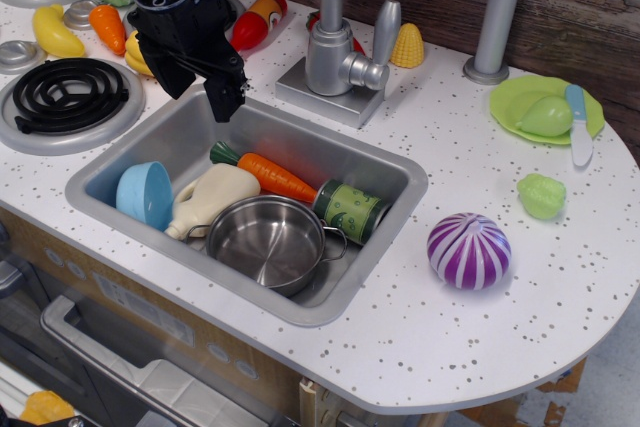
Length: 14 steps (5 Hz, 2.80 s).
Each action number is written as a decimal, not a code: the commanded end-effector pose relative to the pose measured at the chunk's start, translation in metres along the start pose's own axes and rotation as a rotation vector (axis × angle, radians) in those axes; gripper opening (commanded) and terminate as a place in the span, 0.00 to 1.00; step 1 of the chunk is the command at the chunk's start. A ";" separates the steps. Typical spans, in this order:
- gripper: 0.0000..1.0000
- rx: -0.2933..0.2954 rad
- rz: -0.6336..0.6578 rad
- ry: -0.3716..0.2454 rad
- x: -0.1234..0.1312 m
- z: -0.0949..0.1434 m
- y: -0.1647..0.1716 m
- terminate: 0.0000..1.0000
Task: Put broccoli in pot or pan
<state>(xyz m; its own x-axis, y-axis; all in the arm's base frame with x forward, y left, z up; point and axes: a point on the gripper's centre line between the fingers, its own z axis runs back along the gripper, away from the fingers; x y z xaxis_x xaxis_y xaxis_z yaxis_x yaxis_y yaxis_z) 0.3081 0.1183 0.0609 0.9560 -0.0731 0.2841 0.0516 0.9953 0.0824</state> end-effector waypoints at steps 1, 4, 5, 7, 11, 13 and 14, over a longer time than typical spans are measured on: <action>1.00 0.000 0.000 0.000 0.000 0.000 0.000 0.00; 1.00 -0.021 0.205 0.136 0.068 0.031 -0.140 0.00; 1.00 -0.077 0.248 0.086 0.094 0.016 -0.188 0.00; 1.00 -0.030 0.255 0.012 0.109 0.004 -0.289 0.00; 1.00 0.051 0.216 0.105 0.109 0.009 -0.285 0.00; 1.00 0.033 0.234 0.046 0.100 -0.013 -0.259 0.00; 1.00 0.045 0.243 0.037 0.096 -0.029 -0.248 0.00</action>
<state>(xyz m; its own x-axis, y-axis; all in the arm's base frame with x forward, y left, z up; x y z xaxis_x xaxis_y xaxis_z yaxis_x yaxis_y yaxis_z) 0.3864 -0.1304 0.0067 0.9675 0.1662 0.1908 -0.1853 0.9788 0.0869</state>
